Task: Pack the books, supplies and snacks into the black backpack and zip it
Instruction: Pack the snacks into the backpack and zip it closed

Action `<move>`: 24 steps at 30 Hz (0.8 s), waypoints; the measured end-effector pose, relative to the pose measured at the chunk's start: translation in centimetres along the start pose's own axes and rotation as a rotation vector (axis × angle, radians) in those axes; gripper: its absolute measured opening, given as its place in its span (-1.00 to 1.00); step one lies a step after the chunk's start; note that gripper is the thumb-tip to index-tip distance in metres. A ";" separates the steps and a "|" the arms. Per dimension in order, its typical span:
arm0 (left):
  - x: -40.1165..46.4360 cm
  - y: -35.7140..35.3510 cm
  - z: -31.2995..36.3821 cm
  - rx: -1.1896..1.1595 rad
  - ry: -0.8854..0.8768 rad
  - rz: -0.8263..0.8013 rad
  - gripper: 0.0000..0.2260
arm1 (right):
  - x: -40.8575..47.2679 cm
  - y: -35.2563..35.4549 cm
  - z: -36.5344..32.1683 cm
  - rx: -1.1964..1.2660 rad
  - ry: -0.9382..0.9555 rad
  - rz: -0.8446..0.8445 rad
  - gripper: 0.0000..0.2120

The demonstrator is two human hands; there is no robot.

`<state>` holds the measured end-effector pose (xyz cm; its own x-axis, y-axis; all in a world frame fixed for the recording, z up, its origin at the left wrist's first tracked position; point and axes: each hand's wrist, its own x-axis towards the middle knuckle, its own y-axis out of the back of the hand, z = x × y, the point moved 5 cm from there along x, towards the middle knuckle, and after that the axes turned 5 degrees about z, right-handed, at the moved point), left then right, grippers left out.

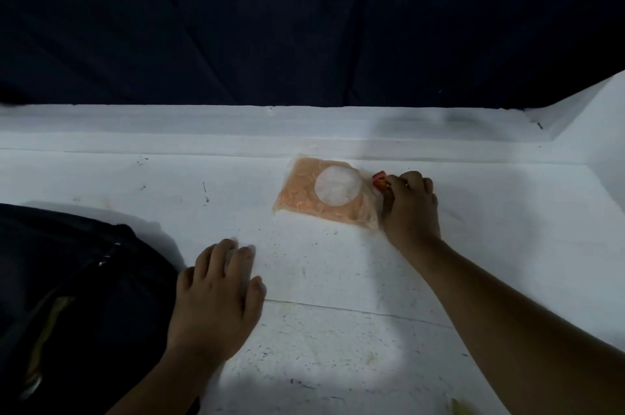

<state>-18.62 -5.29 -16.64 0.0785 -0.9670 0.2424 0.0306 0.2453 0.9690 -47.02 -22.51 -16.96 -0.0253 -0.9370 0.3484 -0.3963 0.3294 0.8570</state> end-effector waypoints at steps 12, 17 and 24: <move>0.0 0.8 -0.4 -0.216 -0.020 0.010 -0.61 | -7.2 5.2 -4.7 0.733 -0.398 0.193 -0.79; -1.2 5.1 -3.5 -0.975 0.246 0.238 -0.73 | -12.0 6.9 -11.8 0.925 -0.397 0.120 -0.83; -4.9 12.6 -11.8 -0.429 0.206 0.295 -0.45 | -17.1 7.2 -22.1 1.039 -0.325 -0.062 -0.67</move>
<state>-6.88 3.38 -6.16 0.3366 -0.8303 0.4442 0.3775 0.5512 0.7441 -29.20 -1.56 -8.37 -0.1591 -0.9849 0.0677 -0.9835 0.1641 0.0766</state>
